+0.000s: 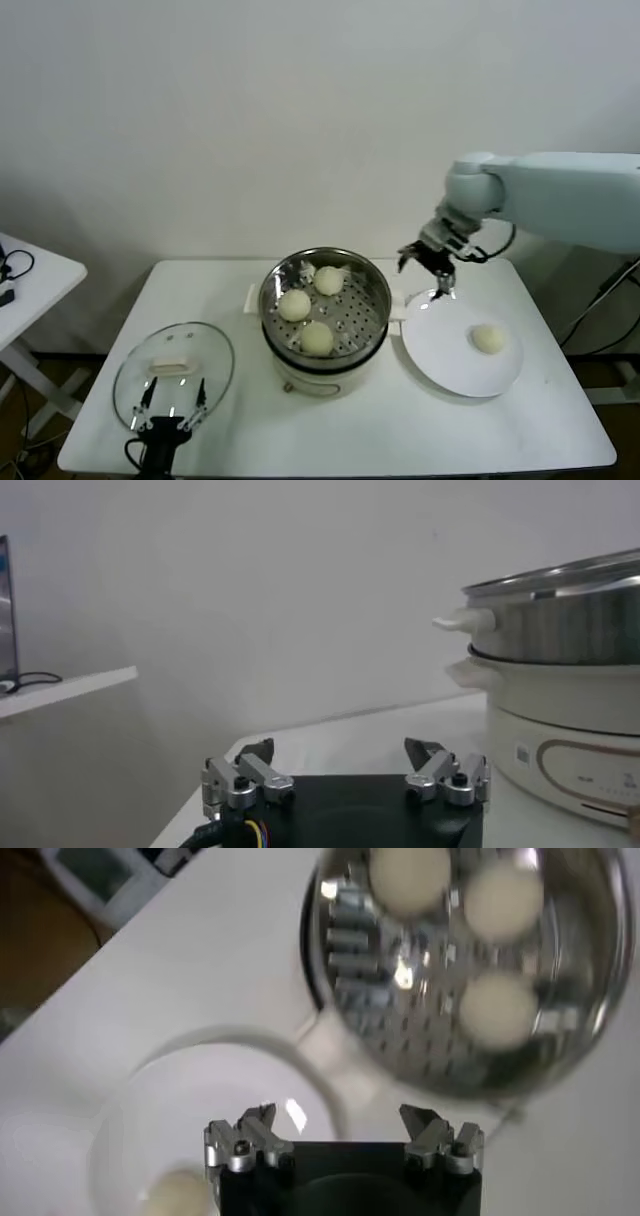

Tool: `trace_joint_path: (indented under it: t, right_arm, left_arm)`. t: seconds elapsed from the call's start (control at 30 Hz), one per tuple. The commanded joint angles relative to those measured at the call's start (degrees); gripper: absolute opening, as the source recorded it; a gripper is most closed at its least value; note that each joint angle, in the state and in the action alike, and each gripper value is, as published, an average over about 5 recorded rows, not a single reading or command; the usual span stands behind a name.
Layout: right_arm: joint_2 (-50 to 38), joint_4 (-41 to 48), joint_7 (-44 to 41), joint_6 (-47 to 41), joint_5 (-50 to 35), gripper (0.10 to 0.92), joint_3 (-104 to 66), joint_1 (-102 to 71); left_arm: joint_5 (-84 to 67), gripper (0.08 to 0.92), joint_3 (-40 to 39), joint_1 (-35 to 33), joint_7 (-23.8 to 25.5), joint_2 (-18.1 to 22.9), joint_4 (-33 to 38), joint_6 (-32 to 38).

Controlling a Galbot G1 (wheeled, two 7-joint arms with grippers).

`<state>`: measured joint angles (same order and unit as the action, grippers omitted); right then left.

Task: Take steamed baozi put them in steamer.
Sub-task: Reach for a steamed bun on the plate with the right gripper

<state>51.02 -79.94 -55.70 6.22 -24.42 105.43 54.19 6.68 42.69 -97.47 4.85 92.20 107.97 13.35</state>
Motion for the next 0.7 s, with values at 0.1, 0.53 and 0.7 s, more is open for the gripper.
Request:
trace_joint_path:
  t: [0.1,0.53,0.7]
  right_arm:
    - [-16.5,11.9,1.0,-11.0,6.5,0.823,-7.3,-16.9]
    - [-13.6,21.0,1.6,-9.4,14.3,0.823,-23.4,-35.8]
    - [-11.5,24.3,0.5,-7.8,16.3,0.823,-26.4,-39.1]
  left_arm:
    - [0.1,0.823,-0.2,0.1,0.0,2.8,-0.2,0.0]
    - [1.1,0.823,0.0,-0.1,0.0,2.8,-1.1,0.2]
    - [1.4,0.823,0.2,-0.4,0.0,2.8,-1.3,0.4]
